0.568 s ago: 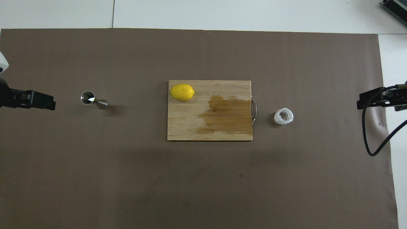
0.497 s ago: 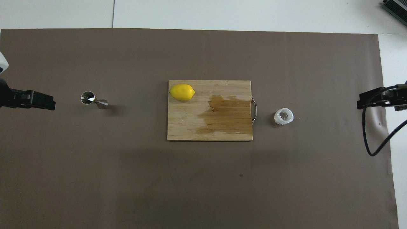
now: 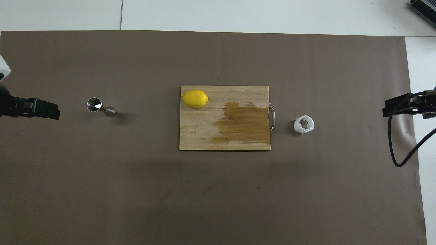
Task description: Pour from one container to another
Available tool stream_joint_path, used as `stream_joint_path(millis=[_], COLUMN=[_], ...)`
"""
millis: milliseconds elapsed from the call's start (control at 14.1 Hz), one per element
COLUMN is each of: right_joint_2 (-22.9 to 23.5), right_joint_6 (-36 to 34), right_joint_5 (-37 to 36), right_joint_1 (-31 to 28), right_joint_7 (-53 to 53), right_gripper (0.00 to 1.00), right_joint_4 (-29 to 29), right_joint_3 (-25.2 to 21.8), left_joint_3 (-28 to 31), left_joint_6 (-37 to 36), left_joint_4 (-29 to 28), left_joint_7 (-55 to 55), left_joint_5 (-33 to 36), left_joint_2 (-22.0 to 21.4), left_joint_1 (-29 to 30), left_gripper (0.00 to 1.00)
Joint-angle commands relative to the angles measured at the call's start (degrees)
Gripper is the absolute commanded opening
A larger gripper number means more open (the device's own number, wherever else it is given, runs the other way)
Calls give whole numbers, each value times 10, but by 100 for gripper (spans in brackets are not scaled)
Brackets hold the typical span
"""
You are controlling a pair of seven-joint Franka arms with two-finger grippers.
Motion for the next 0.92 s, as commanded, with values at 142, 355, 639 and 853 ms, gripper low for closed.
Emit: stream_joint_path(millis=[142, 355, 639, 853], right_joint_2=[-11, -11, -10, -11], right_joint_6=[-6, -6, -6, -6], right_joint_5=[8, 8, 7, 8], right_joint_1=[-7, -7, -7, -7], right_joint_7=[0, 1, 0, 0], right_gripper=[100, 100, 100, 100], right_joint_4=[-10, -10, -10, -10], right_joint_3=[3, 4, 3, 3], left_joint_3=[1, 1, 1, 1], left_joint_6=[-5, -9, 11, 28], left_joint_4=[-2, -29, -35, -35], left_joint_7=[11, 3, 3, 0], left_joint_5=[-1, -1, -11, -42], left_joint_2=[-2, -16, -19, -17], left_joint_1=[1, 1, 1, 15], left_gripper=[100, 100, 100, 100])
